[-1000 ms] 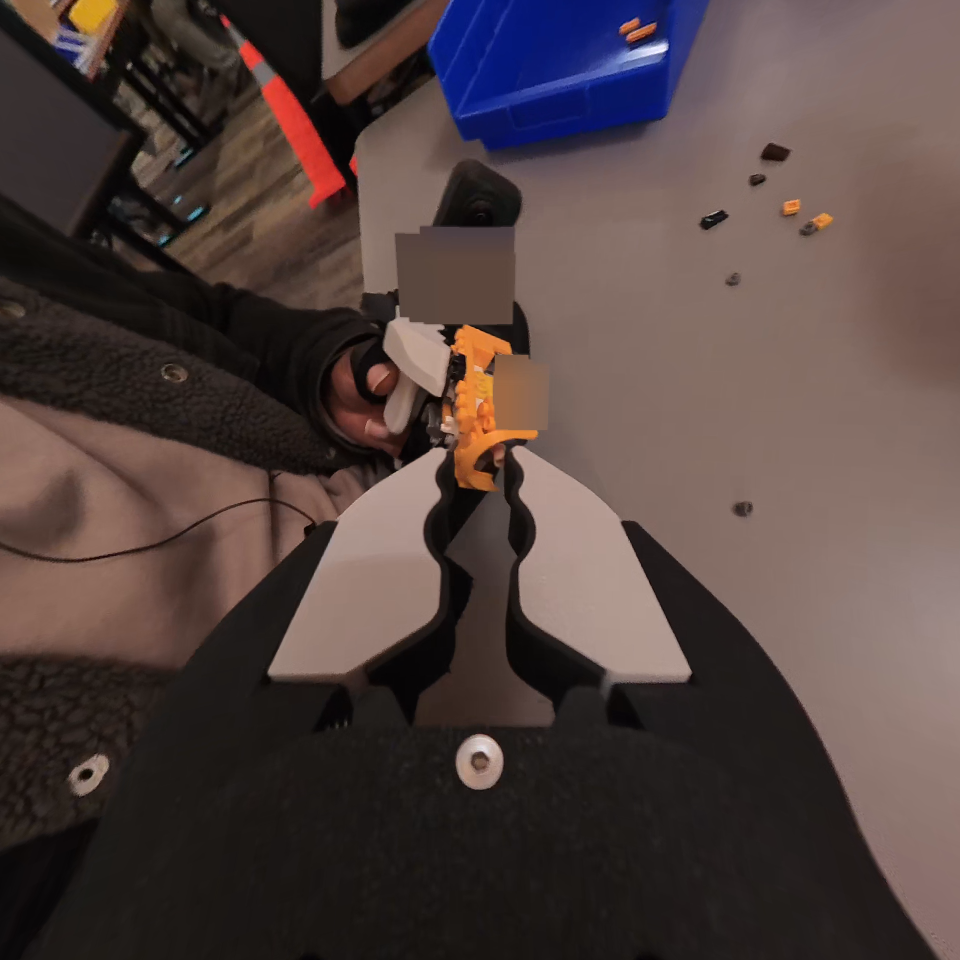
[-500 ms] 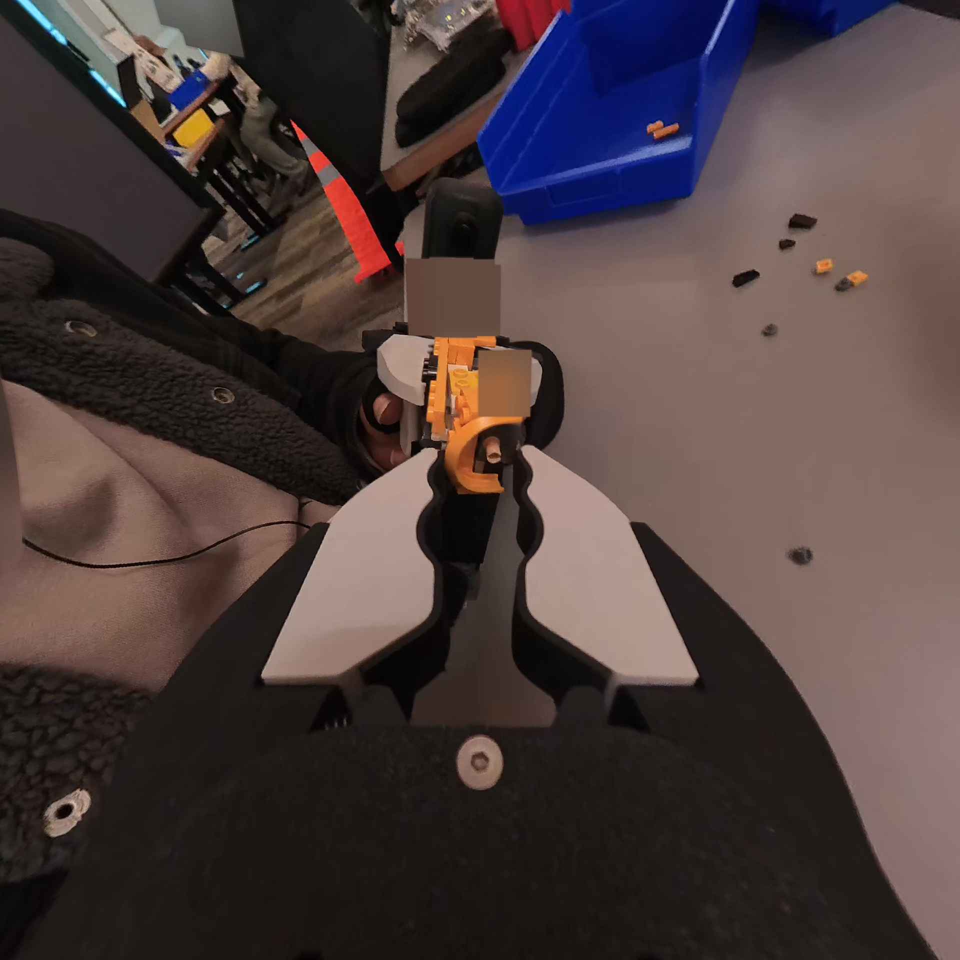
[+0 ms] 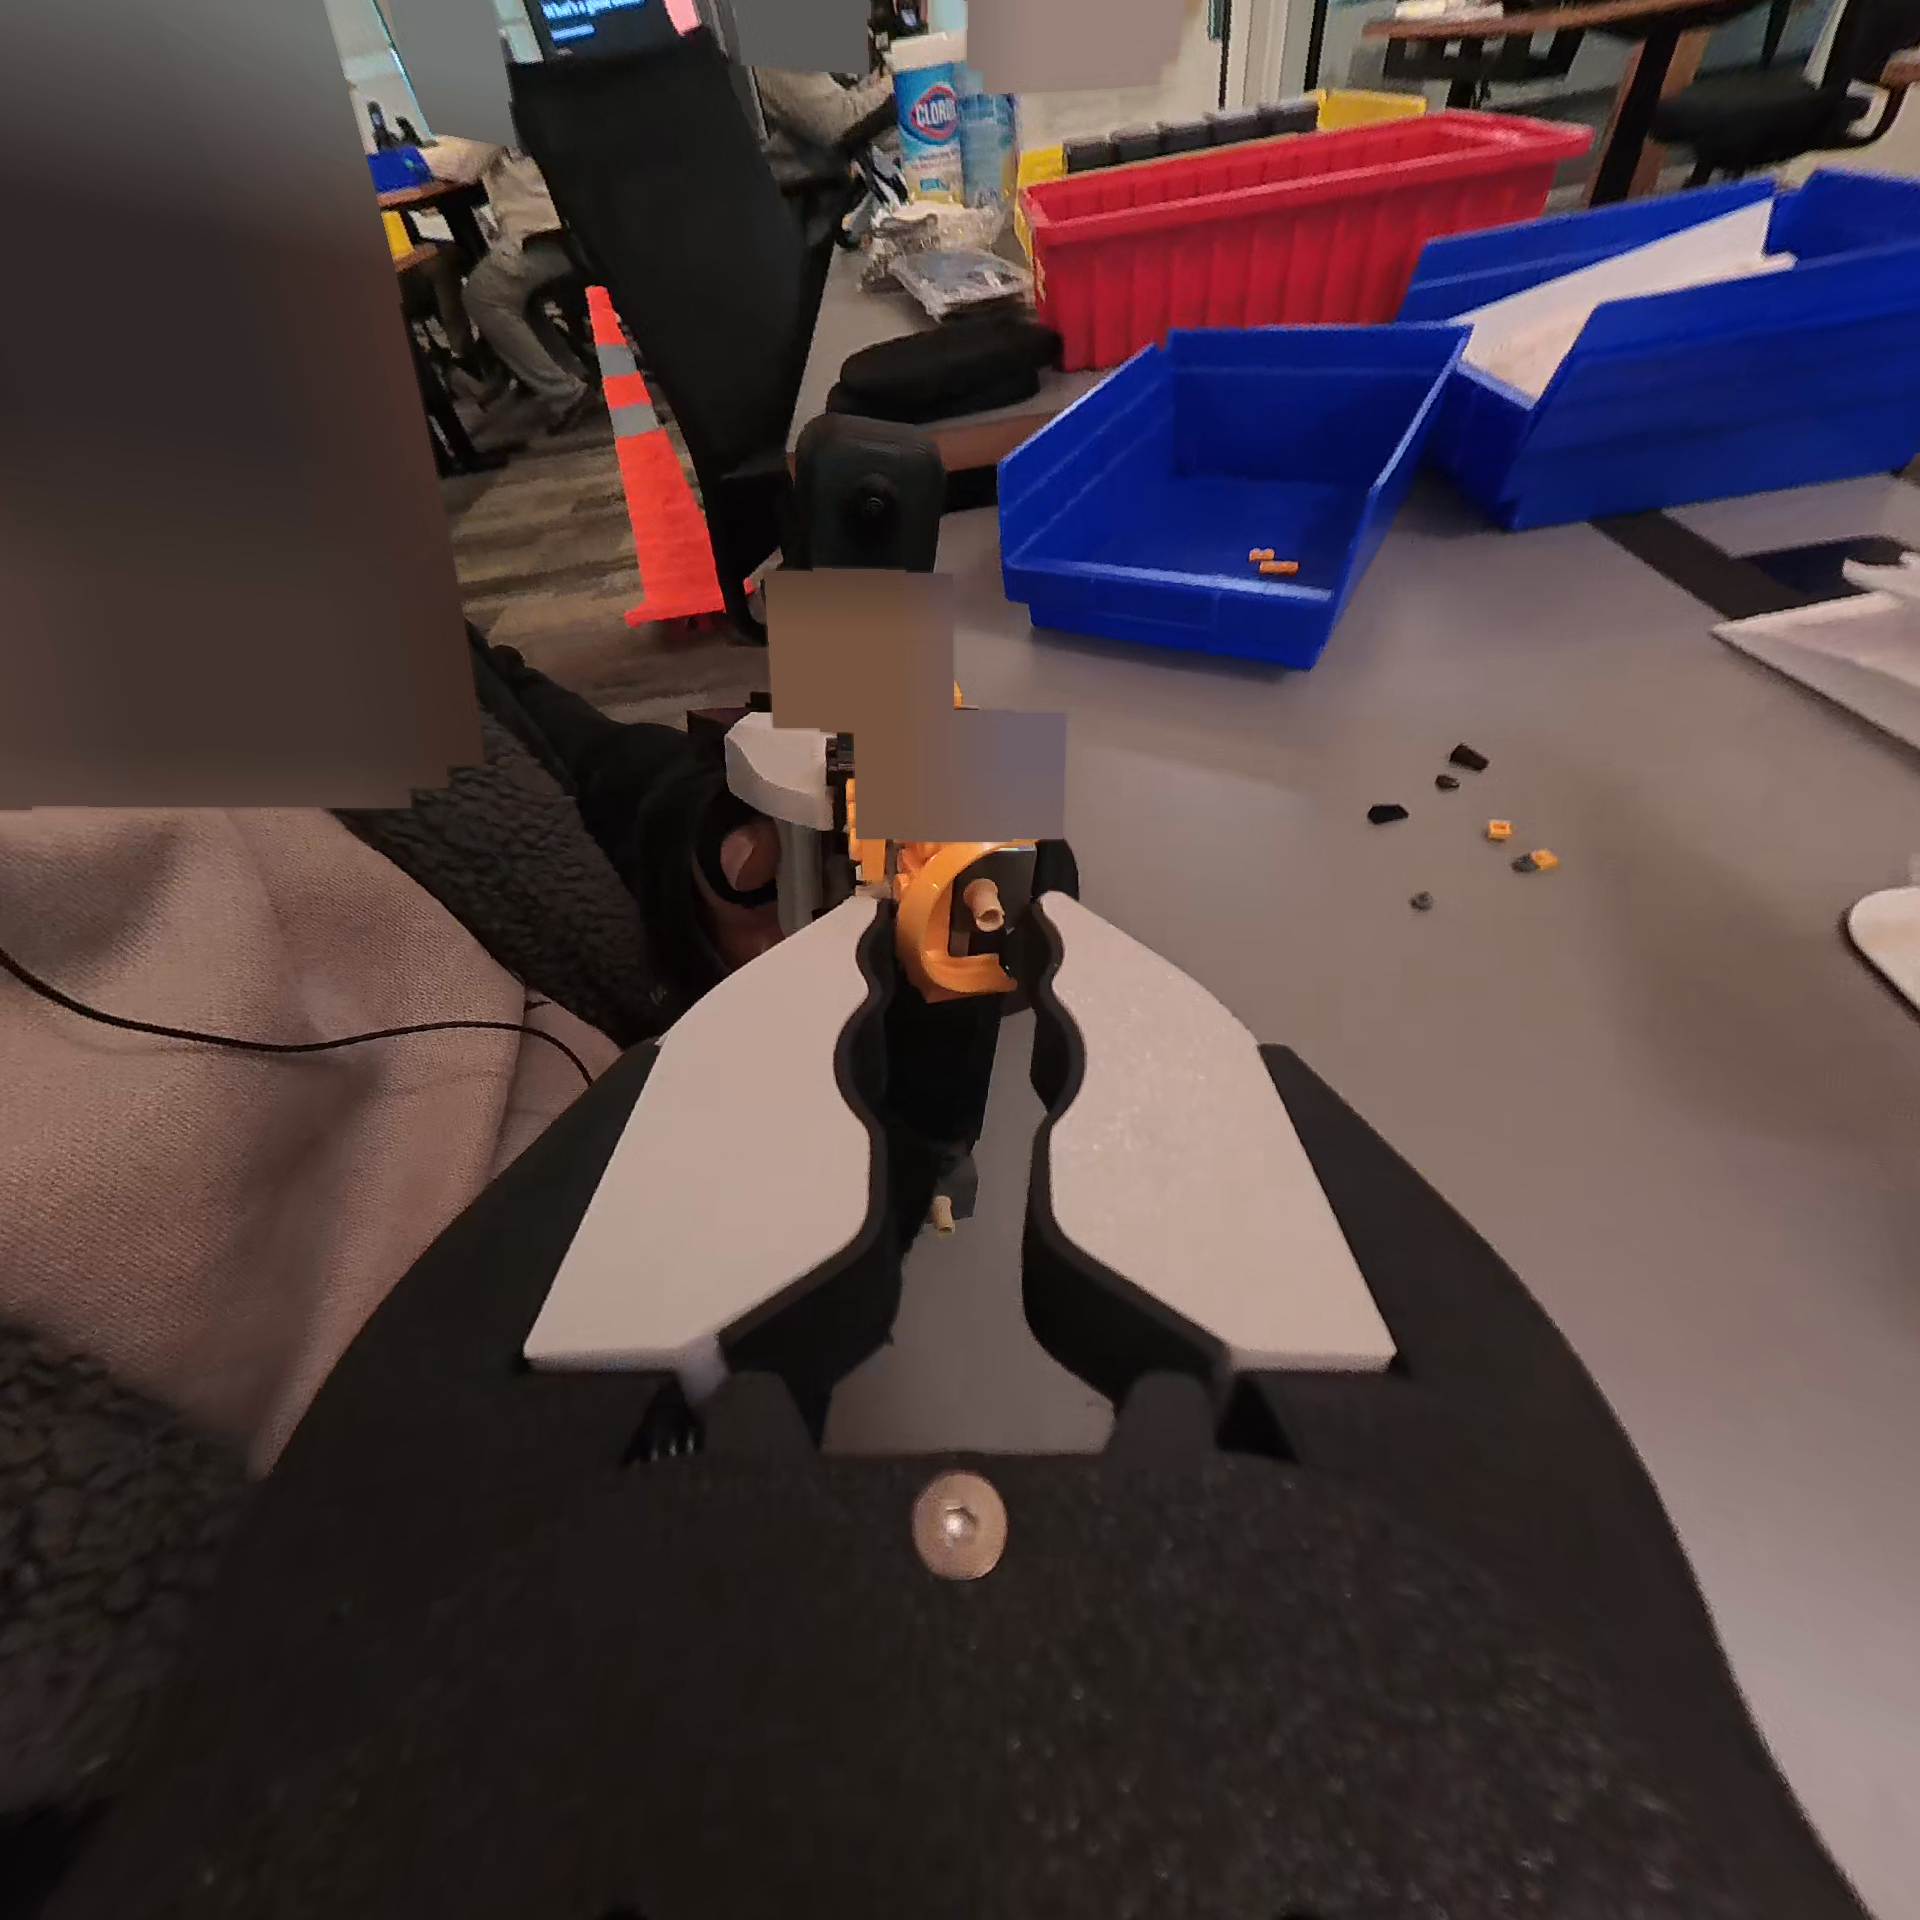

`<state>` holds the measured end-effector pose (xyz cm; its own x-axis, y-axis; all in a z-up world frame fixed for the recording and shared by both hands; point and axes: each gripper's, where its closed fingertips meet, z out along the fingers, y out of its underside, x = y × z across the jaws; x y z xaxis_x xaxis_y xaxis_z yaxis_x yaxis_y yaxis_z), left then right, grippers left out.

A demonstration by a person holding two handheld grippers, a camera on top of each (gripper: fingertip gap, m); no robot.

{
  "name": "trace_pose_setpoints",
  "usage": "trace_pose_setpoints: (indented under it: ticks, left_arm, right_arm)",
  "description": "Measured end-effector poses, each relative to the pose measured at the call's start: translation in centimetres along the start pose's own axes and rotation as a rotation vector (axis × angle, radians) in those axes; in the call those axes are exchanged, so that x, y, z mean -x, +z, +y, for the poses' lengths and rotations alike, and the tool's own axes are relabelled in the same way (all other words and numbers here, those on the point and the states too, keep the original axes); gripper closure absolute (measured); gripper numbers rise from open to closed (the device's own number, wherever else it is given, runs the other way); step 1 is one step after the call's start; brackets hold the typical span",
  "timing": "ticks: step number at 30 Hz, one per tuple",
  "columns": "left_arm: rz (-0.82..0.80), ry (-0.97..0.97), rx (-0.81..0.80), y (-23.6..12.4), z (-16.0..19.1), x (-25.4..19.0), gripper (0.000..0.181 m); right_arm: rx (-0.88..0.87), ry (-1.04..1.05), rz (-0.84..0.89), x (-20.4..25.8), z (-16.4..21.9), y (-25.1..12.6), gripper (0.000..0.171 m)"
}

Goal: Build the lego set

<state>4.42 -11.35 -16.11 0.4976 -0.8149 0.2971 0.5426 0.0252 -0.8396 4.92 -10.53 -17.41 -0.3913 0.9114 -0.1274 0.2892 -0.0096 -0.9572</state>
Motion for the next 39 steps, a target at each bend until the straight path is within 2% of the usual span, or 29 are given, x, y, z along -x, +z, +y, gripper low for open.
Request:
trace_pose_setpoints:
  ticks: [1,6,14,23,27,32,34,36,39]
  left_arm:
    - [-0.004,0.012,-0.001,0.0,0.0,0.0,0.15]
    - [-0.058,-0.095,0.001,-0.1,0.3,1.3,0.15]
    - [-0.168,-0.312,0.012,-0.9,1.8,4.2,0.15]
    - [-0.213,-0.462,0.005,-1.6,2.7,5.9,0.15]
    - [-0.208,-0.537,-0.023,-1.7,2.7,6.4,0.15]
    - [-0.18,-0.542,-0.047,-1.4,2.4,6.2,0.15]
    - [-0.165,-0.52,-0.042,-1.2,2.3,5.9,0.15]
    - [-0.162,-0.484,-0.01,-0.9,2.5,5.5,0.15]
    - [-0.175,-0.434,0.076,-0.7,3.2,5.3,0.151]
  right_arm:
    - [-0.01,-0.013,0.006,0.1,-0.1,0.0,0.148]
    - [0.02,-0.01,0.11,-1.0,0.3,0.0,0.147]
    - [0.126,0.185,0.24,-3.3,2.3,0.6,0.149]
    - [0.107,0.269,0.155,-4.4,3.7,-0.3,0.151]
    - [0.091,0.461,-0.014,-2.9,5.2,-0.1,0.138]
    - [0.062,0.493,-0.056,-1.8,6.3,1.4,0.124]
    - [0.048,0.483,-0.069,-1.4,6.2,2.0,0.125]
    - [0.05,0.456,-0.048,-1.6,6.3,2.2,0.139]
    - [0.052,0.481,-0.061,-1.9,6.6,1.8,0.141]
